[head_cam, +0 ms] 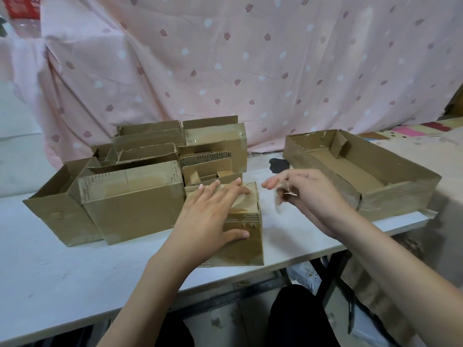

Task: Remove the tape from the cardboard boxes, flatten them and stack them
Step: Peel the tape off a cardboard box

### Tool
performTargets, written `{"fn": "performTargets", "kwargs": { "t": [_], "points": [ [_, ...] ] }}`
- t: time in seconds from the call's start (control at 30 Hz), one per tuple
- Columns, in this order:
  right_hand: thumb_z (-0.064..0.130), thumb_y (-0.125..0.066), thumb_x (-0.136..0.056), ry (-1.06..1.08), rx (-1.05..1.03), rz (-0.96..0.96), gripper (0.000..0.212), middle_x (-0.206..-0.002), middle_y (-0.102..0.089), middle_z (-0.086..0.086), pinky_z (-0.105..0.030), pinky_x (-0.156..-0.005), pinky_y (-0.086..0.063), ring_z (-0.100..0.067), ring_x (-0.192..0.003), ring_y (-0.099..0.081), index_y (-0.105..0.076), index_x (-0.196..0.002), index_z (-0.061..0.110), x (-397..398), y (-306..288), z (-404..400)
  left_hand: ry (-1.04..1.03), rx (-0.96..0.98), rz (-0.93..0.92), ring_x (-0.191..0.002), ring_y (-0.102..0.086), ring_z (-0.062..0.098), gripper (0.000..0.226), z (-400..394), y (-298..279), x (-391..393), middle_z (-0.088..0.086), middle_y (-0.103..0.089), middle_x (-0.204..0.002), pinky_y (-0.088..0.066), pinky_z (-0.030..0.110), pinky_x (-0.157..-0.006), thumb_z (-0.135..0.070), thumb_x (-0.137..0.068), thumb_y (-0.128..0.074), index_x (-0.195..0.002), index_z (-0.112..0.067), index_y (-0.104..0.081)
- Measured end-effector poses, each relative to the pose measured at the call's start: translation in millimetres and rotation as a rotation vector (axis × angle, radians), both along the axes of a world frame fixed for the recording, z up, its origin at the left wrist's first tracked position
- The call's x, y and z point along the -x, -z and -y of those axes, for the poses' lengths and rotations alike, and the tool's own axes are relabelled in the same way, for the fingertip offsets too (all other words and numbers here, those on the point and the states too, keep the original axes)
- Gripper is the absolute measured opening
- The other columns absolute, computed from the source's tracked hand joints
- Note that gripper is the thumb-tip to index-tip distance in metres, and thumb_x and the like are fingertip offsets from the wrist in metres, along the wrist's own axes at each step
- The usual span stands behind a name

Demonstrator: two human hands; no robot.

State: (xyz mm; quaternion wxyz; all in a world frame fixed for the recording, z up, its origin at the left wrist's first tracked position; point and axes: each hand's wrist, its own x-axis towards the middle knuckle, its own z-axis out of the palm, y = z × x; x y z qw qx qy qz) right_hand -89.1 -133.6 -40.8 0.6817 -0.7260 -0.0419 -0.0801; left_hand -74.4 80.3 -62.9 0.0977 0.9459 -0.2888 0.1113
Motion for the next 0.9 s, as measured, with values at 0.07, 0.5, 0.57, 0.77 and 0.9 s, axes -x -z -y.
{"fn": "performTargets", "kwargs": {
  "t": [0.07, 0.5, 0.57, 0.77, 0.9],
  "points": [
    [-0.013, -0.028, -0.084, -0.063, -0.119, -0.028, 0.036, -0.088, -0.071, -0.026, -0.034, -0.065, -0.049, -0.027, -0.064, -0.049, -0.056, -0.063, -0.002, 2.2, -3.7, -0.6, -0.004, -0.007, 0.002, -0.153, -0.007, 0.017, 0.074, 0.6, 0.1, -0.4, -0.023, -0.006, -0.163, -0.005, 0.04, -0.125, -0.067, -0.083, -0.059, -0.143, -0.048, -0.019],
    [-0.011, -0.042, -0.093, -0.043, -0.068, 0.019, 0.043, -0.079, -0.056, -0.035, -0.034, -0.067, -0.043, -0.026, -0.062, -0.044, -0.077, -0.071, 0.004, -0.4, 7.8, -1.8, -0.017, -0.013, 0.014, -0.153, -0.006, 0.017, 0.073, 1.9, 2.2, -1.5, -0.023, -0.005, -0.163, -0.003, 0.04, -0.125, -0.068, -0.084, -0.058, -0.142, -0.048, -0.018],
    [-0.009, -0.039, -0.094, -0.079, -0.101, 0.027, 0.042, -0.073, -0.06, -0.029, -0.034, -0.064, -0.044, -0.027, -0.062, -0.044, -0.075, -0.073, -0.003, 0.2, 7.3, -3.5, -0.016, -0.014, 0.018, -0.153, -0.006, 0.017, 0.074, 1.9, 2.4, -1.7, -0.023, -0.005, -0.163, -0.004, 0.04, -0.125, -0.068, -0.084, -0.058, -0.143, -0.048, -0.018],
    [-0.001, -0.042, -0.097, -0.1, 0.082, 0.048, 0.043, -0.108, -0.064, 0.002, -0.031, -0.082, -0.049, -0.021, -0.086, -0.06, -0.081, -0.082, 0.01, -1.8, 10.0, -2.2, -0.017, -0.035, 0.024, -0.153, -0.005, 0.018, 0.076, 2.6, 3.3, -2.4, -0.021, -0.004, -0.164, -0.005, 0.043, -0.125, -0.068, -0.085, -0.056, -0.145, -0.048, -0.015],
    [0.006, -0.064, -0.094, -0.032, 0.314, 0.145, 0.025, -0.105, -0.07, 0.012, -0.017, -0.085, -0.049, -0.003, -0.1, -0.065, -0.082, -0.093, 0.023, 3.4, 8.8, -4.8, -0.016, -0.03, 0.042, -0.153, -0.006, 0.019, 0.076, 3.0, 5.2, -3.2, -0.021, -0.005, -0.164, -0.006, 0.043, -0.124, -0.067, -0.085, -0.057, -0.145, -0.048, -0.015]
  ]
}}
